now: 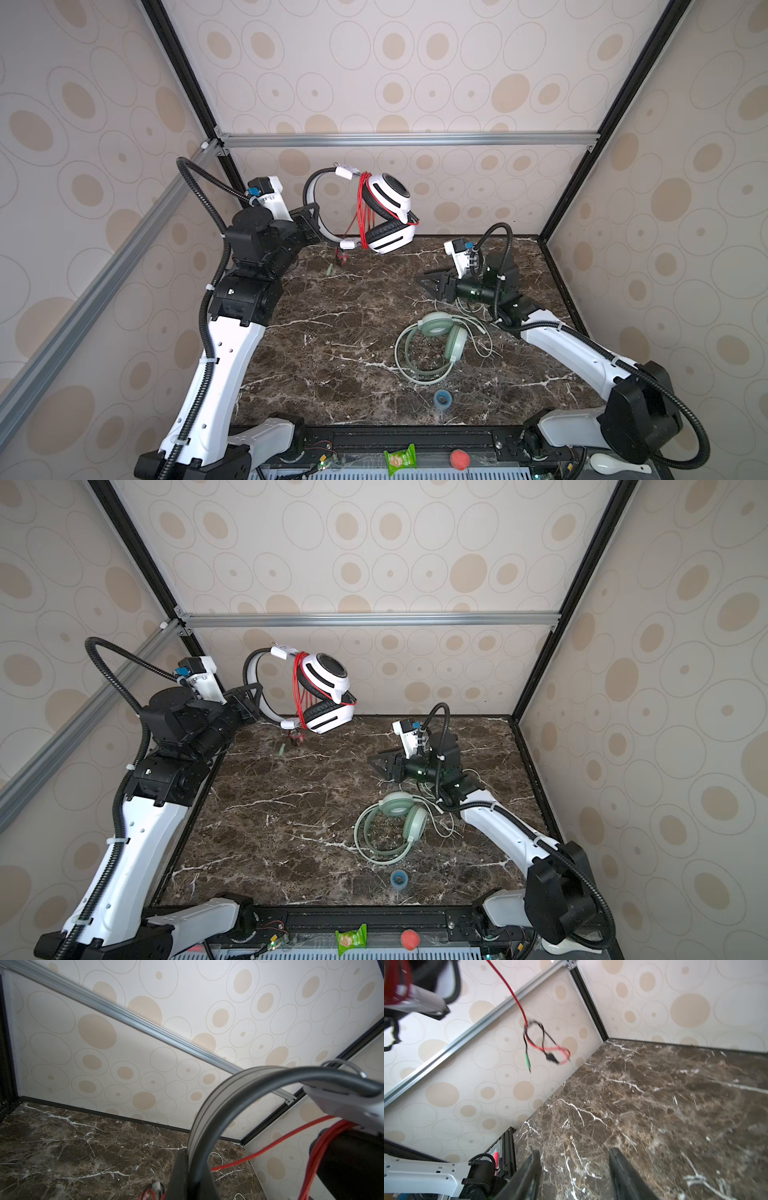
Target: Wrap the headphones
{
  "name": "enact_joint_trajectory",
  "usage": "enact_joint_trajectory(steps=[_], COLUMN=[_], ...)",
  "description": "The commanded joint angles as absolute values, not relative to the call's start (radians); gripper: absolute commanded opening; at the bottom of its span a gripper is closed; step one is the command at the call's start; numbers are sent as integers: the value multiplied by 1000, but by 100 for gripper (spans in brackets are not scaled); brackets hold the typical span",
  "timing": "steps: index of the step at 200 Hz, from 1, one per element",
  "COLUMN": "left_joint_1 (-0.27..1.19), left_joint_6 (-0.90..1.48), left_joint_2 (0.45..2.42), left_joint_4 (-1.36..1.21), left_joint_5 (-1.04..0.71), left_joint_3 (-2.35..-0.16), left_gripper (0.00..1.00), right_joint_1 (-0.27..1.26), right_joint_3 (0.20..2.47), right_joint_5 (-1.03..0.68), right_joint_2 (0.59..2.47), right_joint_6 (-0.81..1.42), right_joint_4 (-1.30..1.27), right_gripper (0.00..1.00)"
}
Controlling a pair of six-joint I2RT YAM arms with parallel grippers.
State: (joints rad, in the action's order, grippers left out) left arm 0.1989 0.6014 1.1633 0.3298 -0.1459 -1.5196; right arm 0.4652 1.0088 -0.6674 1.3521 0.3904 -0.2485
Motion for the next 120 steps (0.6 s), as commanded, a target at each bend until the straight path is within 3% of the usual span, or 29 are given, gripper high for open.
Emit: enact_joint_trajectory(steps=[1, 57, 120], left_joint_1=[185, 183, 183], left_joint_6=[620, 662, 702], left_joint_2=[1150, 1186, 1213], left_joint_4=[245, 159, 104], left_joint_5=[-231, -501, -603], left_joint_3=[-1571, -1543, -1542], left_gripper=[0, 0, 0], right_joint_1=[463, 460, 467], right_joint_3=[1113, 1264, 1318], right_joint_5=[-759, -884, -954], right_joint_2=[1398, 1491, 1575], right_joint_6=[312, 215, 196], right_joint_4=[-183, -56, -54], right_gripper=[56, 56, 51])
